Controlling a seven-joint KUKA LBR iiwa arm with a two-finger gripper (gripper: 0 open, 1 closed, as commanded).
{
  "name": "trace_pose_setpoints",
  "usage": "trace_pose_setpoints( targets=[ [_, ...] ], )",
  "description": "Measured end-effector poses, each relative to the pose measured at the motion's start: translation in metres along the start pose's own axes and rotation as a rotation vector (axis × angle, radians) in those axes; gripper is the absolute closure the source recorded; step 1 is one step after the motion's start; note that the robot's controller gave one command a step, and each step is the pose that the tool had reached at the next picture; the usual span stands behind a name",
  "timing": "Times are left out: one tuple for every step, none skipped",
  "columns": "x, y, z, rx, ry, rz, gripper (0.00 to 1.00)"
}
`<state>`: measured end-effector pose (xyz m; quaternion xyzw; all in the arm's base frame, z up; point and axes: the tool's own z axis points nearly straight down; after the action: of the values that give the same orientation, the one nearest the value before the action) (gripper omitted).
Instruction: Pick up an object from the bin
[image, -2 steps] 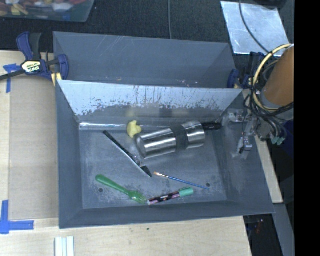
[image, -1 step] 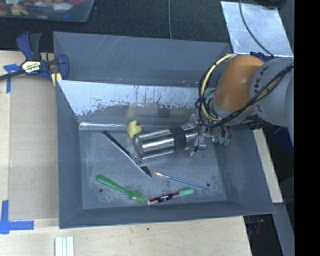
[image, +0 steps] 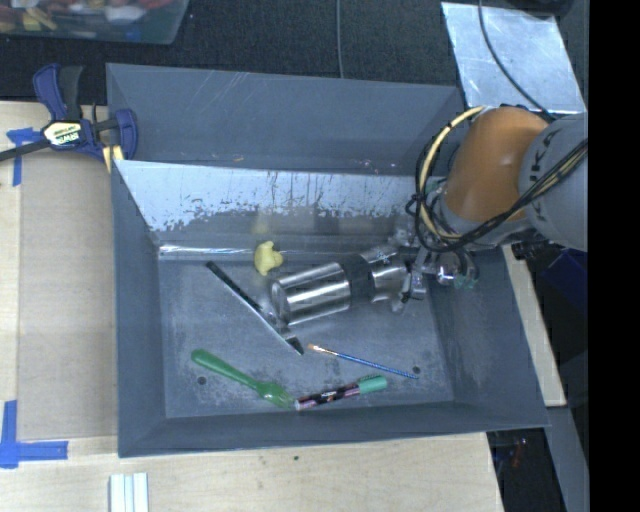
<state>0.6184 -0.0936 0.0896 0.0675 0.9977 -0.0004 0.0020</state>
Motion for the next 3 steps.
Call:
trace_pose_setpoints(
  targets=[
    [0.01,0.029,-0.011,-0.001,0.004,0.424,0.0],
    [0.012,0.09,0.01,0.003,-0.029,0.067,0.0],
    [0.022,0.121,0.01,0.022,0.002,0.466,1.0]
  ],
)
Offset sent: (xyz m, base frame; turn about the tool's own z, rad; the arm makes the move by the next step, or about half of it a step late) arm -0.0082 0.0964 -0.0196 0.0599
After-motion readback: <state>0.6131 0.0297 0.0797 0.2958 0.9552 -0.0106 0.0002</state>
